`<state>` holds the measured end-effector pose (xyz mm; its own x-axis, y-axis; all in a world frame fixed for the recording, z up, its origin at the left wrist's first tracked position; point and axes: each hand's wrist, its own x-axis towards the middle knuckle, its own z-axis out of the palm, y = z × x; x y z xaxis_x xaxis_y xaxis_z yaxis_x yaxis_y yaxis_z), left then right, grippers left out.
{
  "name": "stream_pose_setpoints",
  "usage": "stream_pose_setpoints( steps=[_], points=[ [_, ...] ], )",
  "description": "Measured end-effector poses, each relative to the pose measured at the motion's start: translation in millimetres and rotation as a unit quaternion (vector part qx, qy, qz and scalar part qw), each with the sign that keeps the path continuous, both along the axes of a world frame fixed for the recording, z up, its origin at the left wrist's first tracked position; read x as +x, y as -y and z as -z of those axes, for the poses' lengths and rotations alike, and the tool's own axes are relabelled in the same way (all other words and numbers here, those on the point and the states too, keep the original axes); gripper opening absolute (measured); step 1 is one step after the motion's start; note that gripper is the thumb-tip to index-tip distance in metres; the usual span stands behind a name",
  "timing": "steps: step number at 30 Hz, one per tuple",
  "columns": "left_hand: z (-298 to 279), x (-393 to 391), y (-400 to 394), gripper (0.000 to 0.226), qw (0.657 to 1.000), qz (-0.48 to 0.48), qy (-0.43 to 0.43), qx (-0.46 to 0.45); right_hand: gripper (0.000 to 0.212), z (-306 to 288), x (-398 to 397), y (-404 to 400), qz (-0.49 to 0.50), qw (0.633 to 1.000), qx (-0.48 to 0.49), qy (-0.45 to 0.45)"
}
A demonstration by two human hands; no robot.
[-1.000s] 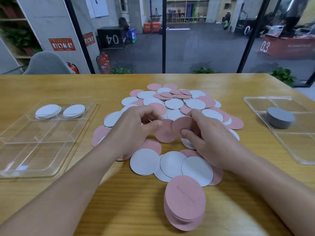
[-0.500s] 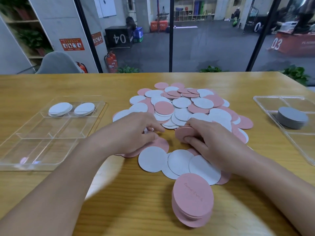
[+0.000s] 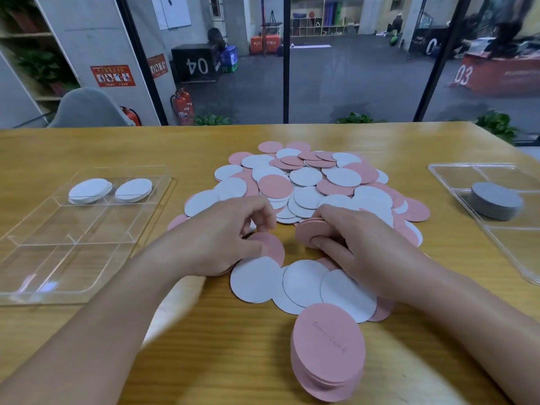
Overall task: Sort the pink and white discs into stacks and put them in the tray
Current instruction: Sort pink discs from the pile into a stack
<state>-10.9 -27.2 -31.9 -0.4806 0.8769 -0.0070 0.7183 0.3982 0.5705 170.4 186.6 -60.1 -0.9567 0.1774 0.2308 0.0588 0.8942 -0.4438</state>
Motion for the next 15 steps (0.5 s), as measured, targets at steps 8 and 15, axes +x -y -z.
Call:
stream_pose_setpoints(
  steps=[8, 15],
  points=[
    [6.5, 1.5, -9.9, 0.016, 0.975, -0.076, 0.082, 0.190, 0.011, -3.4, 2.1, 2.5, 0.031, 0.999, -0.038, 0.006],
    [6.4, -1.5, -6.7, 0.020, 0.975, -0.029, 0.095, 0.199, 0.016, -4.2, 4.1, 5.2, 0.011, 0.996, -0.088, -0.023]
  ],
)
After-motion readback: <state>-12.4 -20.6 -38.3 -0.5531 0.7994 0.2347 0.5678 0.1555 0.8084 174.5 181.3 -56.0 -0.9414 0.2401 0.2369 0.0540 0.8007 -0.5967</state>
